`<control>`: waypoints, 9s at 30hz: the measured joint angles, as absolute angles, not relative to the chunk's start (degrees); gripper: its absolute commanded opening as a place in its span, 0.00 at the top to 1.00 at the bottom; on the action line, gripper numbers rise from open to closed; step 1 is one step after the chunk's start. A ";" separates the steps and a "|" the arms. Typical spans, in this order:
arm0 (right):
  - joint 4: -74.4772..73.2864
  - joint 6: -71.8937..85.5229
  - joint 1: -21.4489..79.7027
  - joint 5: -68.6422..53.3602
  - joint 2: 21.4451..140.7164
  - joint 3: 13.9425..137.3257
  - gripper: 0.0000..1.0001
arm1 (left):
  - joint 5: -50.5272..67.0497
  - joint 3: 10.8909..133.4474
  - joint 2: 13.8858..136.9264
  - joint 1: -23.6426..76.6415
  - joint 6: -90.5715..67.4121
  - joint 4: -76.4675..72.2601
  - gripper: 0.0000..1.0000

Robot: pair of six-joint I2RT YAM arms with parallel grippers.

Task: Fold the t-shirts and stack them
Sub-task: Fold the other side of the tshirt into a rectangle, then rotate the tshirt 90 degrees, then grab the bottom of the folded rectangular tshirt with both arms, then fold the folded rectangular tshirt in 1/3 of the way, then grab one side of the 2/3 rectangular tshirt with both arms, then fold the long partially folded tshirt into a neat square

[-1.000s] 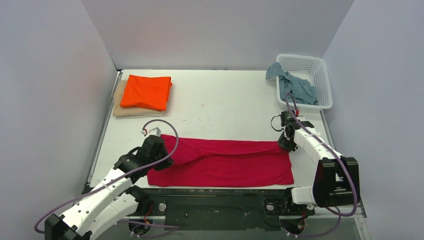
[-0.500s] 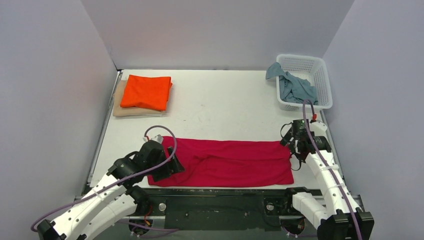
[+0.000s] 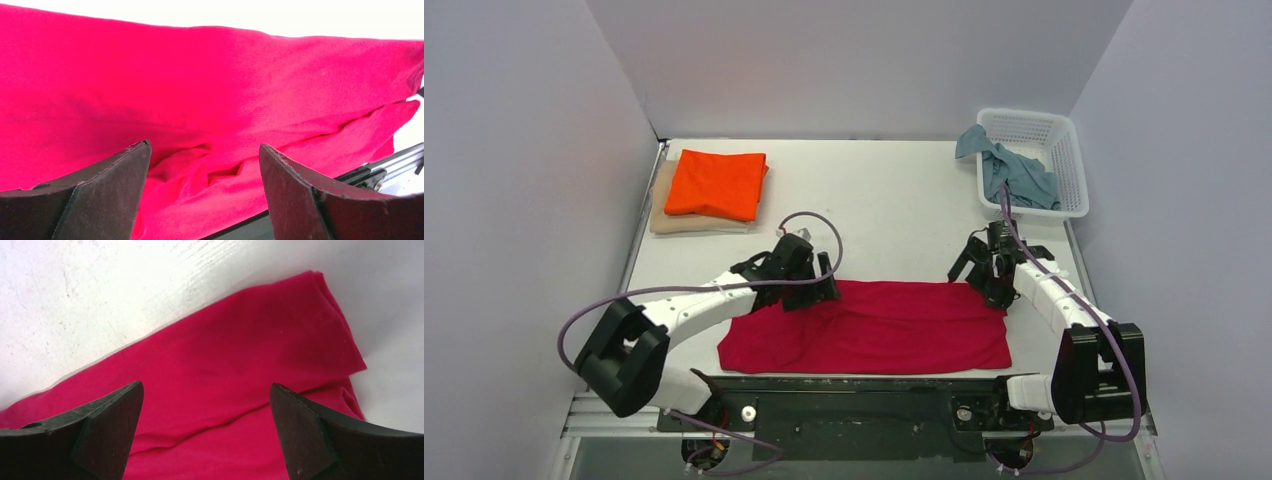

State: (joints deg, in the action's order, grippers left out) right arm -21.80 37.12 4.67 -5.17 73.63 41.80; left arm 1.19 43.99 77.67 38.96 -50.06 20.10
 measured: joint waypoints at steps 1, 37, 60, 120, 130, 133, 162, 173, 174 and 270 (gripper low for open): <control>-21.21 37.21 4.67 -5.48 74.43 41.80 0.09 | 1.72 44.51 79.42 39.59 -49.67 18.52 0.11; -13.82 33.50 6.92 -8.32 82.06 40.62 0.09 | 1.17 54.98 97.17 23.16 -50.22 13.80 0.08; -1.69 51.18 49.98 -17.80 66.04 26.28 0.09 | 18.13 149.97 168.83 23.70 -59.75 -6.66 0.08; -13.08 59.16 37.52 -8.34 44.64 13.76 0.72 | -4.10 25.06 72.27 67.59 -66.92 3.03 0.94; -12.67 60.64 37.60 -9.47 40.77 10.72 1.00 | -3.77 25.67 73.21 68.38 -66.67 3.03 1.00; -14.37 61.58 38.92 -10.33 37.67 9.76 1.00 | -3.18 24.38 69.54 69.47 -66.57 4.01 1.00; -10.81 49.34 33.19 -4.93 69.58 43.18 1.00 | 7.97 38.13 72.62 38.13 -49.98 1.67 1.00; -4.01 46.41 24.56 -10.63 88.12 56.27 1.00 | 13.91 49.25 87.77 28.12 -45.41 -1.17 1.00; -3.42 46.48 24.08 -11.22 89.62 56.86 1.00 | 14.04 49.95 88.71 27.70 -45.15 -1.21 1.00; -32.05 59.75 37.43 -16.99 50.19 45.50 1.00 | 3.20 39.70 42.33 51.51 -59.44 42.48 1.00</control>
